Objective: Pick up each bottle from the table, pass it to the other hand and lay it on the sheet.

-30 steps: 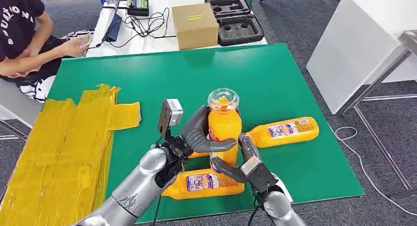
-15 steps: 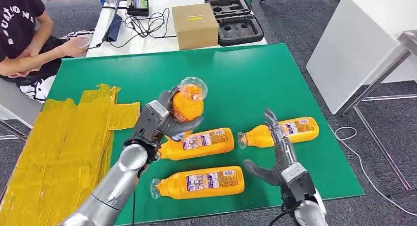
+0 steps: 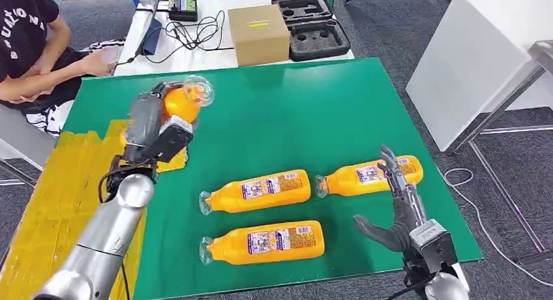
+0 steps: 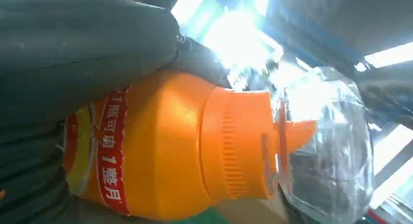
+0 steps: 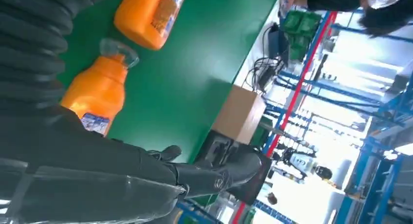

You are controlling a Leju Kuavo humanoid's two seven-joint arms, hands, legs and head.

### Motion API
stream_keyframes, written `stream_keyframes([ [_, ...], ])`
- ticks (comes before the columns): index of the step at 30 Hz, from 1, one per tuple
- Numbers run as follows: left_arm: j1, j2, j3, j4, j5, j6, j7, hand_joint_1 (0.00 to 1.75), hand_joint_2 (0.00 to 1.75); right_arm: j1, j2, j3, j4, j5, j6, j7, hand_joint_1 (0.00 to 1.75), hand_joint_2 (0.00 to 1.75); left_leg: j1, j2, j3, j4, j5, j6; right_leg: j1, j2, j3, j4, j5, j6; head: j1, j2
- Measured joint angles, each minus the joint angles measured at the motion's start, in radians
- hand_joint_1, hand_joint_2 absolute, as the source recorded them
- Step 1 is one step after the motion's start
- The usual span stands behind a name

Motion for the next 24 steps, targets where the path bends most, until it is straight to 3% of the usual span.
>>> stream_keyframes([
  [3, -0.021, 0.027, 0.026, 0.000, -0.140, 0.040, 0.050, 1.75, 1.75, 0.022, 0.003, -0.037, -0.021, 0.005, 0.009, 0.007, 0.00, 1.75, 0.000, 0.000, 0.000, 0.000, 0.000, 0.000, 0.000, 0.000, 0.000, 0.000, 0.000, 0.000, 0.000, 0.000],
  [12, -0.030, 0.045, 0.042, 0.000, -0.160, 0.045, 0.063, 1.75, 1.75, 0.039, 0.006, -0.064, -0.041, 0.005, 0.011, 0.010, 0.00, 1.75, 0.000, 0.000, 0.000, 0.000, 0.000, 0.000, 0.000, 0.000, 0.000, 0.000, 0.000, 0.000, 0.000, 0.000],
  [15, -0.033, 0.049, 0.042, 0.000, -0.280, 0.065, 0.126, 1.75, 1.75, 0.041, 0.009, -0.067, -0.043, 0.014, 0.016, 0.017, 0.00, 1.75, 0.000, 0.000, 0.000, 0.000, 0.000, 0.000, 0.000, 0.000, 0.000, 0.000, 0.000, 0.000, 0.000, 0.000],
  [24, -0.056, 0.066, 0.034, 0.123, -0.618, -0.079, 0.210, 1.75, 1.75, 0.057, 0.040, -0.098, -0.056, 0.051, 0.042, 0.030, 0.00, 1.75, 0.000, 0.000, 0.000, 0.000, 0.000, 0.000, 0.000, 0.001, -0.001, 0.000, 0.000, 0.000, 0.000, 0.000],
])
